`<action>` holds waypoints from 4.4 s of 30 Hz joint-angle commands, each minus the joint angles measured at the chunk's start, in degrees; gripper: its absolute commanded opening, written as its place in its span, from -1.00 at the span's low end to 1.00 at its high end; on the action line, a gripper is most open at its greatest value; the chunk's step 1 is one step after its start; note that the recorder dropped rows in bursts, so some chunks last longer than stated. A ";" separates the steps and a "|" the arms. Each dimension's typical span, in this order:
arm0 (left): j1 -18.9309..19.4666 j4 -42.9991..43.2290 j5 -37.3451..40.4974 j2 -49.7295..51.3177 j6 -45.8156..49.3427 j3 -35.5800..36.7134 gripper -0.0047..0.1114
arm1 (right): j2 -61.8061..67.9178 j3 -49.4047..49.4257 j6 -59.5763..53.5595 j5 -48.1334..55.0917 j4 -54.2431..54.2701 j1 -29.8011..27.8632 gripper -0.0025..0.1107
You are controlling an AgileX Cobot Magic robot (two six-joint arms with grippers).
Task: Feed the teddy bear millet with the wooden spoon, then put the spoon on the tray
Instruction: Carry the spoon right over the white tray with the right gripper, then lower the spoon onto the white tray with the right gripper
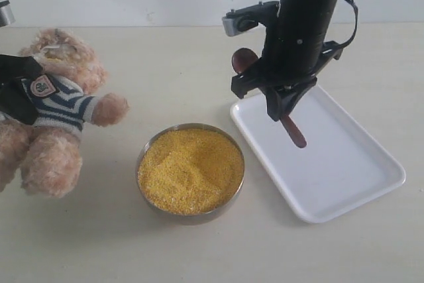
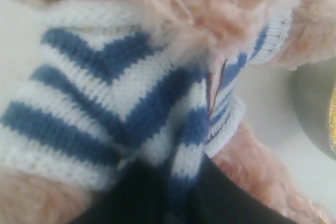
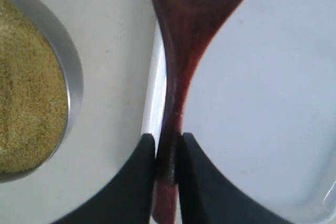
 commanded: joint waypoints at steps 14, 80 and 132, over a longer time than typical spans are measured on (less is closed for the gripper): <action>0.20 -0.44 -0.26 -0.61 -0.92 -0.48 -0.85 | -0.49 9.00 -1.53 0.03 -0.11 -6.55 -0.96; 1.89 2.61 -4.73 12.99 -3.68 0.33 -0.85 | 8.24 9.00 -1.31 -8.40 -1.59 -6.55 -0.96; 1.89 -1.53 -4.11 12.10 -2.88 -0.15 -0.17 | 7.36 8.89 0.36 -10.61 -2.75 -6.55 -0.43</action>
